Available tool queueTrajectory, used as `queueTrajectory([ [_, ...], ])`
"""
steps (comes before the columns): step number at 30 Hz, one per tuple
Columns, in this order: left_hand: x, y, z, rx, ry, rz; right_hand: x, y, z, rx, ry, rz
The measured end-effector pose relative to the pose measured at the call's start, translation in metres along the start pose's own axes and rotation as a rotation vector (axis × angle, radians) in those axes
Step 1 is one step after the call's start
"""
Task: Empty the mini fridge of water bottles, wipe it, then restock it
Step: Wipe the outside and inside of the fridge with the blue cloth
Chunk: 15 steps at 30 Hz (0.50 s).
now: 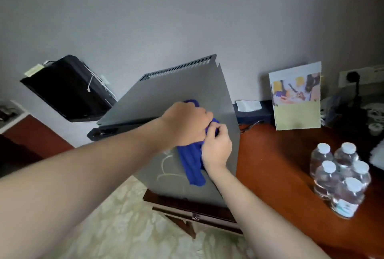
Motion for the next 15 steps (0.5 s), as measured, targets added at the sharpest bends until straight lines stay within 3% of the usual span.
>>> queueTrajectory([
  [3,-0.039,-0.028,0.041,-0.178,-0.243,-0.134,-0.002,-0.011,0.058,-0.032,-0.133,0.053],
  [7,-0.100,-0.055,0.080,-0.392,-0.508,-0.362,-0.034,0.000,0.099,0.035,-0.281,0.295],
  [10,-0.129,-0.060,0.089,-0.401,-0.556,-0.439,-0.070,0.012,0.115,0.001,-0.378,0.430],
  [15,-0.163,-0.028,0.106,-0.379,-0.573,-0.448,-0.099,0.029,0.127,-0.277,-0.673,0.378],
])
Point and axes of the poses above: each hand's wrist, its own x-axis towards the middle knuckle, its own y-axis out of the palm, z = x × y, the point moved 9 cm from there along x, towards the middle knuckle, and after that the axes turned 9 degrees about -z, right-handed, at the moved point
